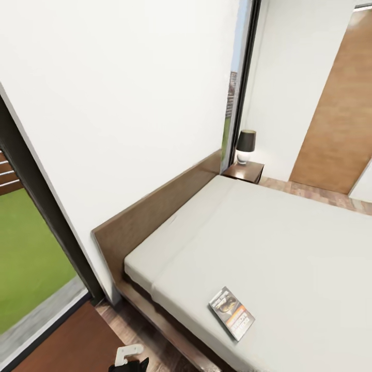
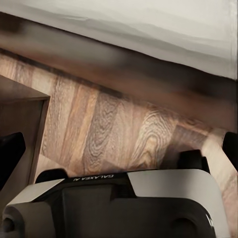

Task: In the bedroom, move the book from the bed onto either nightstand, and place the two sandals side by side next to the bed.

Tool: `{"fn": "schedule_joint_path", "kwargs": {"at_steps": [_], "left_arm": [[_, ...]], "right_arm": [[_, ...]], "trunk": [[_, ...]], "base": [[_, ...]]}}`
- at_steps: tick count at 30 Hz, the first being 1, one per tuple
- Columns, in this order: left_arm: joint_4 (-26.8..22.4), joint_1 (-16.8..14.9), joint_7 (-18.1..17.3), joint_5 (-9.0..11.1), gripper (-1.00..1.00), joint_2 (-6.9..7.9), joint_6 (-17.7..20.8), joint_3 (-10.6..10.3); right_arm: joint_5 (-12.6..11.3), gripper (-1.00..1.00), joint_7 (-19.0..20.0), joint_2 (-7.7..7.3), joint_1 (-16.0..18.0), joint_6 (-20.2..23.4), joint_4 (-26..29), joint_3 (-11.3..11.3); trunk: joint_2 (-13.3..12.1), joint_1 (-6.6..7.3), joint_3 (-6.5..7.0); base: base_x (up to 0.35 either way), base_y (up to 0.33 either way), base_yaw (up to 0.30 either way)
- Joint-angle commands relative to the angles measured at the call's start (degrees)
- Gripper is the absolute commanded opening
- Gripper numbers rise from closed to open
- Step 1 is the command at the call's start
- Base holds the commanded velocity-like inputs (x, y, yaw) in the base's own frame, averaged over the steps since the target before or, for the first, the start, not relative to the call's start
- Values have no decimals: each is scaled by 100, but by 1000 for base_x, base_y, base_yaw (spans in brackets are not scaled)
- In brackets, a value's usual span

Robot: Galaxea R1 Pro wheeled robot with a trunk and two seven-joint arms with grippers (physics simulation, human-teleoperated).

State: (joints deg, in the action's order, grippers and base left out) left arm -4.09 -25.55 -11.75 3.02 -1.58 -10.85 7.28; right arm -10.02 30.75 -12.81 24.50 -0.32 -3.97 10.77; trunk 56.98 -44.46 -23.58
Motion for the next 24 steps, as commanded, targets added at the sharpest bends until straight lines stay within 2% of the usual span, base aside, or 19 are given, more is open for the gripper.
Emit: {"fn": "schedule_joint_path", "kwargs": {"at_steps": [1,24], "left_arm": [[5,-3,-34,31,100,0,-5,36],[5,-3,-36,31,100,0,-5,36]], "right_arm": [[-53,100,28,-2,11,-3,-25,4],[-53,100,28,-2,11,-3,-25,4]], "trunk": [[-37,22,9],[-960,527,332]], "base": [[0,0,-272],[0,0,-271]]}}
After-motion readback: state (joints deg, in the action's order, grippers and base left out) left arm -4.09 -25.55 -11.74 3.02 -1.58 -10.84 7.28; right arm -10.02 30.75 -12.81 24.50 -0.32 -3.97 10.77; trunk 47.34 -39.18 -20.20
